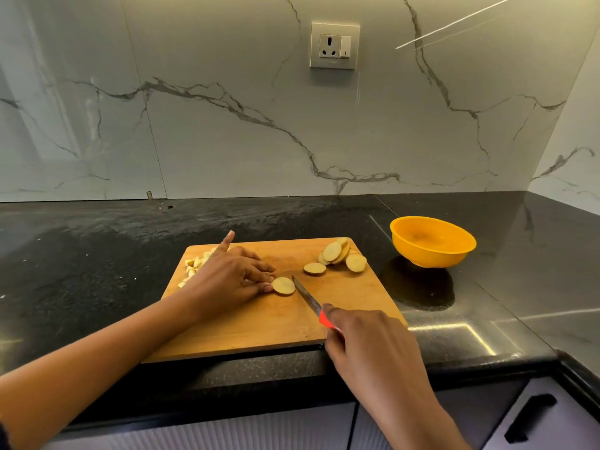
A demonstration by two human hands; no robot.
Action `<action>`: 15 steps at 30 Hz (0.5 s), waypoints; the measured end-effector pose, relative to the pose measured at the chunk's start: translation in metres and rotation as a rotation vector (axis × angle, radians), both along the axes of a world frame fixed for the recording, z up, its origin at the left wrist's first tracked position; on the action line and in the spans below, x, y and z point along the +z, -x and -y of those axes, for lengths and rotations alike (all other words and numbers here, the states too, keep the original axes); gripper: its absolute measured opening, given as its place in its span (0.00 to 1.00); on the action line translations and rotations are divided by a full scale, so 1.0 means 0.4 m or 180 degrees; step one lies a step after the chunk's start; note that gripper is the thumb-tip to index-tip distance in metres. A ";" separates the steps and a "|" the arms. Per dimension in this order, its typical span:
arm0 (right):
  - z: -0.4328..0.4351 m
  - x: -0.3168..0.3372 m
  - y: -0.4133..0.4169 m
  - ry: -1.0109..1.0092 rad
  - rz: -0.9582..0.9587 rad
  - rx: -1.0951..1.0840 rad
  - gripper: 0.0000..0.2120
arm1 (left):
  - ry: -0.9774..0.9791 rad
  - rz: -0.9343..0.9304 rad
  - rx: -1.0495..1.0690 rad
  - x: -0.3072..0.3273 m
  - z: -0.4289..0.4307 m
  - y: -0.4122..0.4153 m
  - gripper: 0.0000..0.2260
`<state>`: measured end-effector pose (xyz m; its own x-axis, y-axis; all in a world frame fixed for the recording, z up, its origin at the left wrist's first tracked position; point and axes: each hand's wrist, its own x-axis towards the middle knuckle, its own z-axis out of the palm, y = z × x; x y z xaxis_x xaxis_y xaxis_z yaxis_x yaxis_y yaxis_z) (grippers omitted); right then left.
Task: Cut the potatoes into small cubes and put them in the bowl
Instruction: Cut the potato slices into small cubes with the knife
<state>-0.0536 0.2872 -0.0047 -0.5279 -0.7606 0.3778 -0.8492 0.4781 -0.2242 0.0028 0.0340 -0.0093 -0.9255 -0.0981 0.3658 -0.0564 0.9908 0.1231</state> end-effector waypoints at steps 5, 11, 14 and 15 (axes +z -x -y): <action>0.024 -0.002 0.016 0.0061 -0.0143 0.0017 0.21 | -0.0068 0.0082 0.0158 -0.009 -0.009 -0.011 0.47; -0.004 0.008 0.028 0.0245 -0.0195 -0.0156 0.21 | -0.0598 0.0583 -0.0114 0.036 -0.023 0.015 0.37; -0.010 0.002 0.028 0.0227 -0.0115 -0.0207 0.21 | -0.0712 0.0621 -0.0423 0.041 -0.030 0.037 0.23; -0.012 -0.001 0.028 0.0224 -0.0098 -0.0225 0.21 | -0.0675 0.0583 -0.0403 0.038 -0.027 0.039 0.17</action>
<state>-0.0646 0.2920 -0.0050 -0.5666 -0.6929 0.4459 -0.8210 0.5210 -0.2337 -0.0126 0.0450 0.0058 -0.9839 -0.0341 0.1754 0.0256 0.9446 0.3272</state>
